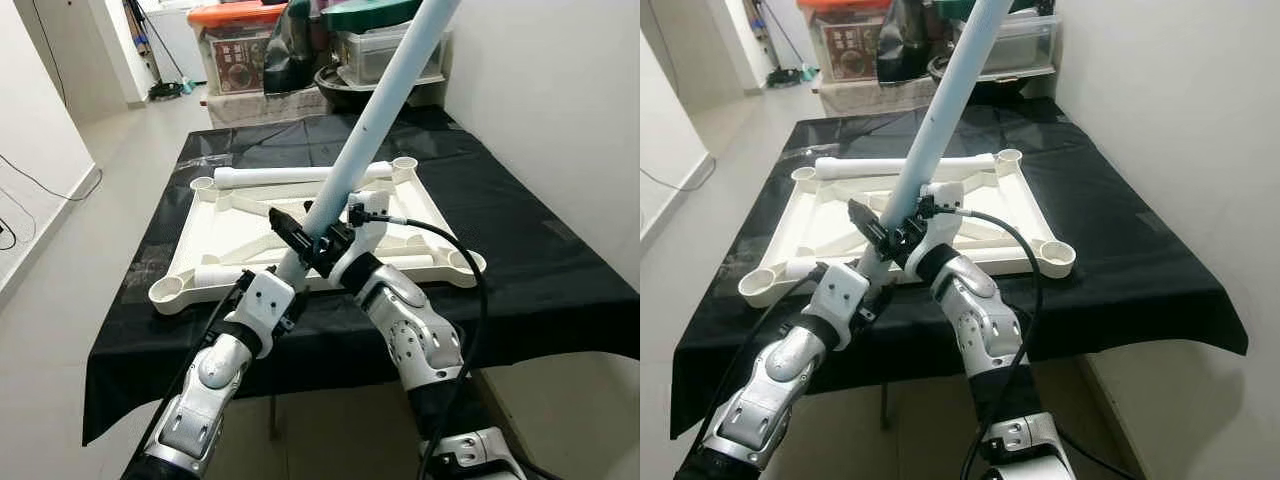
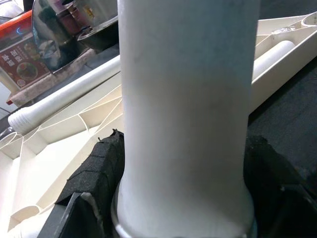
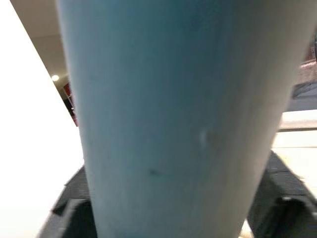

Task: Building children table

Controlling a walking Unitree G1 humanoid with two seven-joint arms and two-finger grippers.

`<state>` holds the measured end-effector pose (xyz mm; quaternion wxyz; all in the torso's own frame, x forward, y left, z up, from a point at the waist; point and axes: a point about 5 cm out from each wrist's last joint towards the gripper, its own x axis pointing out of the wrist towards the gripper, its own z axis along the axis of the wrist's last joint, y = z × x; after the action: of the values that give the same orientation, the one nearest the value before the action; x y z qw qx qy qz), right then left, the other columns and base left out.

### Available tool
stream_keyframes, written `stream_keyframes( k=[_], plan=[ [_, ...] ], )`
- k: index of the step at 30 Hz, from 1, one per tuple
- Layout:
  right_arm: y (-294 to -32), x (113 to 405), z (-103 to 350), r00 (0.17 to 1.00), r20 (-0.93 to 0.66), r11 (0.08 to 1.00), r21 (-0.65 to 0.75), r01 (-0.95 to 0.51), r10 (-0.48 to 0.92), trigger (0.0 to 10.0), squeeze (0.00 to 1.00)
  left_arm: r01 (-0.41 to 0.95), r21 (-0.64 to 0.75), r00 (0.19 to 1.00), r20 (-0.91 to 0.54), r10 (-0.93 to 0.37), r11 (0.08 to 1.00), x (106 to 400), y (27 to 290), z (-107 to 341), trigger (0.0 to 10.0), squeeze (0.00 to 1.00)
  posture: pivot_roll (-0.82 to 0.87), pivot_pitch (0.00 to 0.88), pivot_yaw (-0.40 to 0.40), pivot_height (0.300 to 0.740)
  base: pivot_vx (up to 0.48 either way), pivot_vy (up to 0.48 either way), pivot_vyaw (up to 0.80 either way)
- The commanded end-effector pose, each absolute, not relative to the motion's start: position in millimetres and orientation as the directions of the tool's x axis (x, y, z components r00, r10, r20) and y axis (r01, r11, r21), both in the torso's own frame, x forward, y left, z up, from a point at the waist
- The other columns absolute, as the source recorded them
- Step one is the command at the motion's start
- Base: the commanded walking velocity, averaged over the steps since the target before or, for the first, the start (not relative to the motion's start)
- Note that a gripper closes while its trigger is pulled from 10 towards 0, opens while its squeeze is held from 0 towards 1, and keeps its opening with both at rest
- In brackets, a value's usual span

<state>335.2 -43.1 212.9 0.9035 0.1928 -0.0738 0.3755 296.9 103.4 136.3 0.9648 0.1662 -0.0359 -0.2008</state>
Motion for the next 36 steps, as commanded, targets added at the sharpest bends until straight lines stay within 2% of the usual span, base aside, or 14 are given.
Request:
stream_keyframes(
  k=[1,17,29,30,36],
  plan=[
    [-29.7,334.0,227.5,0.670,0.329,0.607,0.285,-0.742,0.665,0.0,0.00,0.403,0.346,0.905,-0.012,-0.425,0.848,294.2,99.3,130.6,10.0,0.00,-0.03,0.000,0.048,0.740,0.000,0.000,0.00],
    [-29.1,332.8,229.1,0.669,0.336,0.611,0.274,-0.743,0.662,0.0,0.00,0.405,0.330,0.909,-0.043,-0.415,0.852,293.6,103.7,124.4,10.0,0.00,-0.04,0.000,0.050,0.740,0.000,0.000,0.00],
    [-31.8,334.3,234.2,0.674,0.359,0.616,0.276,-0.738,0.646,0.0,0.00,0.411,0.261,0.911,-0.080,-0.405,0.874,294.2,104.8,119.8,10.0,0.00,-0.05,0.000,0.056,0.740,0.000,0.000,0.00],
    [-32.5,334.9,235.4,0.675,0.362,0.618,0.275,-0.736,0.643,0.0,0.00,0.406,0.249,0.913,-0.079,-0.399,0.879,294.2,105.7,119.3,10.0,1.00,-0.05,0.000,0.056,0.740,0.000,0.000,0.00],
    [-36.6,337.3,241.3,0.681,0.381,0.629,0.272,-0.729,0.625,0.0,0.00,0.390,0.244,0.920,-0.068,-0.386,0.888,293.7,109.4,119.9,10.0,1.00,-0.05,0.000,0.056,0.740,0.000,0.000,0.00]
  ],
)
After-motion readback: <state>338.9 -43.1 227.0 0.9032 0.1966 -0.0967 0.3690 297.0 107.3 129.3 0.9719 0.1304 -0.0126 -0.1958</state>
